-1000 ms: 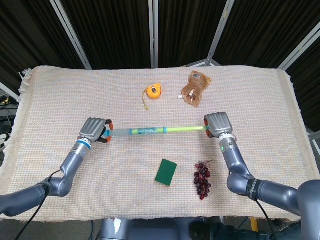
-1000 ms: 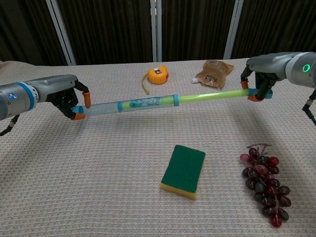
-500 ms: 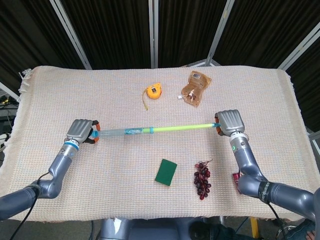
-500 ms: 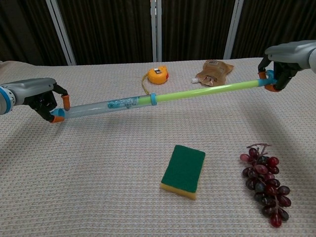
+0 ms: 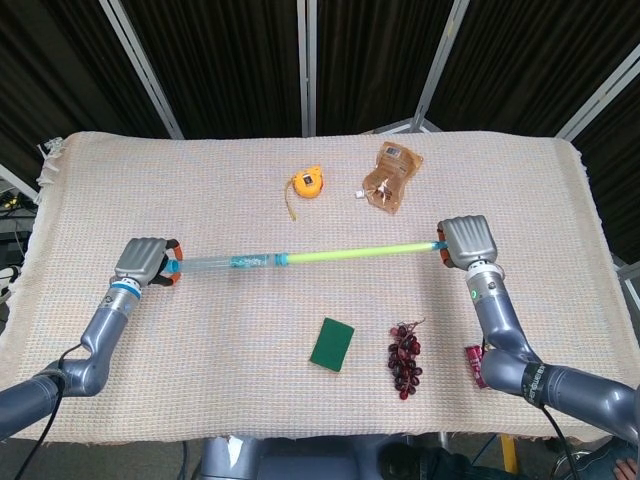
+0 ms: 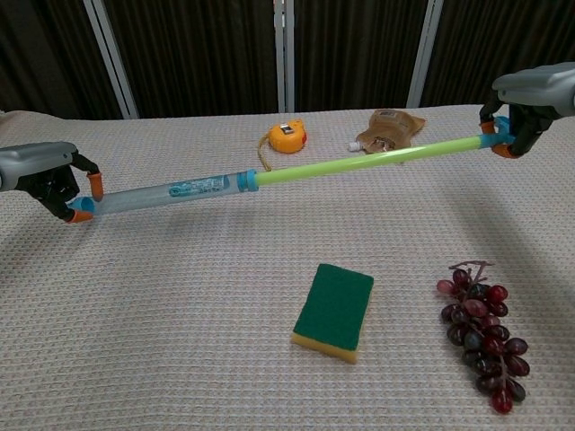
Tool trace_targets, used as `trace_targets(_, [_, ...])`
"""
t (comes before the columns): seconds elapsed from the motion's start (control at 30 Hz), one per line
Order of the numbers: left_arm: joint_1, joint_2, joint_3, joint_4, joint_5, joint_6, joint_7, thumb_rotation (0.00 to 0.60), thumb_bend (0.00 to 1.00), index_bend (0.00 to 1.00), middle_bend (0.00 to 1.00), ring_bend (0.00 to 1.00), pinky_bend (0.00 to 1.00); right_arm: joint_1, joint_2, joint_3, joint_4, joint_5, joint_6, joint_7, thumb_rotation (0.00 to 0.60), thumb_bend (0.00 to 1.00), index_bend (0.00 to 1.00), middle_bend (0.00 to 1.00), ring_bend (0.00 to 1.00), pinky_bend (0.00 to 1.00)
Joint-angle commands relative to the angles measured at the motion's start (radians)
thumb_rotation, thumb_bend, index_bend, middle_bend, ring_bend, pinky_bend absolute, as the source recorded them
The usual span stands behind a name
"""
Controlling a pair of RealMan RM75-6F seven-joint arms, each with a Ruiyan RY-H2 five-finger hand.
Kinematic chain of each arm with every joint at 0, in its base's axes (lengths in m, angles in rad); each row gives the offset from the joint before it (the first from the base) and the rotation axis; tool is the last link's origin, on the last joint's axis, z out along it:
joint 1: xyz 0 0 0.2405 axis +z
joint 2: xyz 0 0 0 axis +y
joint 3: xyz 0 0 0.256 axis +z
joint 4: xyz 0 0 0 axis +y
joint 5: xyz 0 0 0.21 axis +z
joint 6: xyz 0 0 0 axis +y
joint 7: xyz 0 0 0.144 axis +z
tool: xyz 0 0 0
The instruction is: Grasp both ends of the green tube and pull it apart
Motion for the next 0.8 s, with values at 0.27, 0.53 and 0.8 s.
trace_targets(0.27, [0.004,-0.003,0.001,0.015,0.019,-0.008,-0.027,0.6,0.58,0.72,0.88,0.82,1.0,0.0,0.002,-0.002,-0.015,0.025,-0.014,-0.019,0.6,0.37,0.46,1.0,1.0,1.0])
trace_targets(0.53, [0.025,0.036,0.005,-0.033,0.069,0.018,-0.078,0.6,0.15,0.12,0.88,0.82,1.0,-0.017,0.026,-0.005,-0.071,0.028,-0.008,-0.001,0.6,0.0,0.0,0.98,1.0,1.0])
trace_targets(0.8, [0.101,0.199,0.004,-0.246,0.103,0.159,-0.058,0.6,0.13,0.1,0.85,0.82,1.0,-0.121,0.136,-0.014,-0.219,-0.146,0.098,0.132,0.6,0.0,0.0,0.95,0.99,1.0])
